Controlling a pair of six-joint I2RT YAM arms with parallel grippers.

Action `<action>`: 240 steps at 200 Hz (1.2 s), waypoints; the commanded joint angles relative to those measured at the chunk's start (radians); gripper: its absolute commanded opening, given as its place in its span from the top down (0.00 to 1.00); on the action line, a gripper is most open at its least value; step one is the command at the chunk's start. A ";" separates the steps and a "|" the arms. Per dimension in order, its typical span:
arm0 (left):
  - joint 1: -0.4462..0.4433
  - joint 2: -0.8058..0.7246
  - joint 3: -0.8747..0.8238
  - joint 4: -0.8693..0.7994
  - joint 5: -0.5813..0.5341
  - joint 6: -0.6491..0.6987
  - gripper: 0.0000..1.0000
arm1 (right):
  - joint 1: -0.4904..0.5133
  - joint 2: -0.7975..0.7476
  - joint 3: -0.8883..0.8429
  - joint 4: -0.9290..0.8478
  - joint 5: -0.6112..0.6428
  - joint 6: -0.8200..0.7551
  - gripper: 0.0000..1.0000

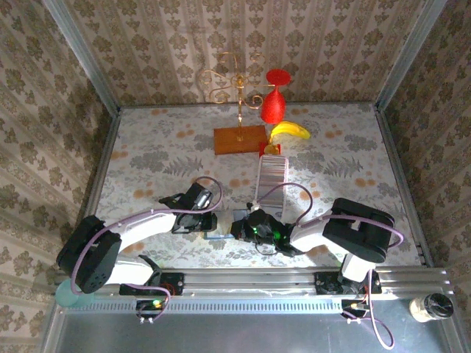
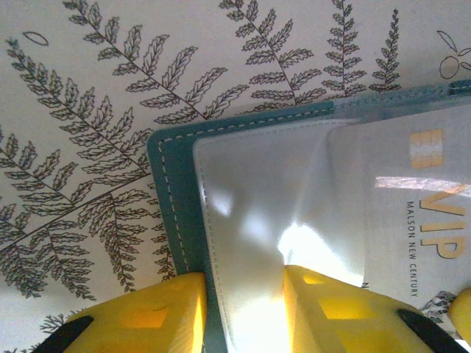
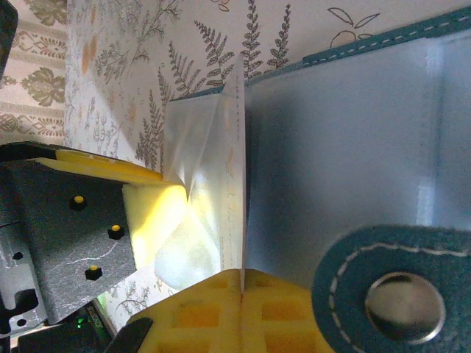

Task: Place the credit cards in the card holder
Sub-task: Insert the credit card into the card slot.

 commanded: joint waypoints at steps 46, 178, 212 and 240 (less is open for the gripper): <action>-0.010 0.047 -0.045 -0.001 0.042 -0.009 0.63 | 0.038 0.047 0.021 -0.009 0.023 0.048 1.00; -0.011 -0.002 -0.104 0.060 0.067 -0.047 0.77 | 0.045 -0.109 0.169 -0.571 0.087 -0.103 0.53; -0.010 -0.009 -0.112 0.071 0.074 -0.051 0.79 | 0.043 -0.106 0.193 -0.615 0.099 -0.120 0.60; -0.009 -0.015 -0.119 0.082 0.089 -0.056 0.79 | 0.041 -0.077 0.233 -0.642 0.090 -0.144 0.71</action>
